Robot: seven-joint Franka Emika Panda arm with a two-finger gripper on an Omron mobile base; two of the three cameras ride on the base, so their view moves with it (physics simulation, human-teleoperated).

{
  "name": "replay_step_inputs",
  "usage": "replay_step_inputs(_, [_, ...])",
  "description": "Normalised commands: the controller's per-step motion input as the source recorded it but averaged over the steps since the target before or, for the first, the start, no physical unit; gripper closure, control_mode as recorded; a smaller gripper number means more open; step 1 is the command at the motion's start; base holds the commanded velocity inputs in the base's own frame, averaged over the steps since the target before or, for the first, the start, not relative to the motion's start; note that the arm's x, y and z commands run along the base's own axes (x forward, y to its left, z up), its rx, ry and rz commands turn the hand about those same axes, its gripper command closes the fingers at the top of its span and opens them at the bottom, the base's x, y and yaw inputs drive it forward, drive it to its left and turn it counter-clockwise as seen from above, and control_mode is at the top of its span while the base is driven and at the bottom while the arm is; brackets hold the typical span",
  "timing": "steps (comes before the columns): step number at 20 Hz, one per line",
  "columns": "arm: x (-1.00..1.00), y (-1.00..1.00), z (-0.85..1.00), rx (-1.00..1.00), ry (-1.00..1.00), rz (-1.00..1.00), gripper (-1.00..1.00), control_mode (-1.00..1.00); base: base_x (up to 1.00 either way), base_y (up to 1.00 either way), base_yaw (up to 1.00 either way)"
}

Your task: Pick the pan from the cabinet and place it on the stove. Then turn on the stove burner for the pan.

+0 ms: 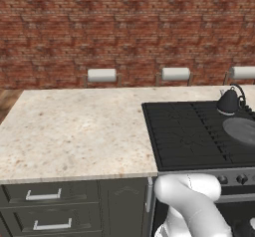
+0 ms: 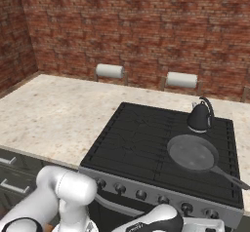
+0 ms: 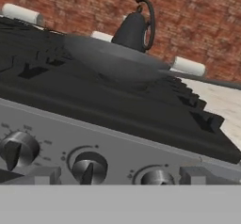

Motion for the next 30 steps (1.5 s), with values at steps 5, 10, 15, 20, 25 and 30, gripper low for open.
replay_step_inputs(5, [0.0,-0.18,-0.15,0.12,0.0,0.0,-1.0,-1.0,0.0,0.0,0.0])
replay_step_inputs(10, [0.0,-0.01,-0.05,0.11,0.0,0.0,-1.0,-1.0,0.0,0.0,0.0])
replay_step_inputs(15, [0.0,0.03,-0.05,0.07,0.0,0.0,-1.0,-1.0,0.0,0.0,0.0])
replay_step_inputs(20, [0.0,0.02,-0.07,0.05,0.0,0.0,-1.0,-1.0,0.0,0.0,0.0])
replay_step_inputs(25, [0.01,0.03,-0.15,0.05,-0.01,0.0,-1.0,-1.0,0.0,0.0,0.0])
replay_step_inputs(30, [0.06,0.01,-0.18,0.09,-0.06,0.0,-1.0,-1.0,0.0,0.0,0.0])
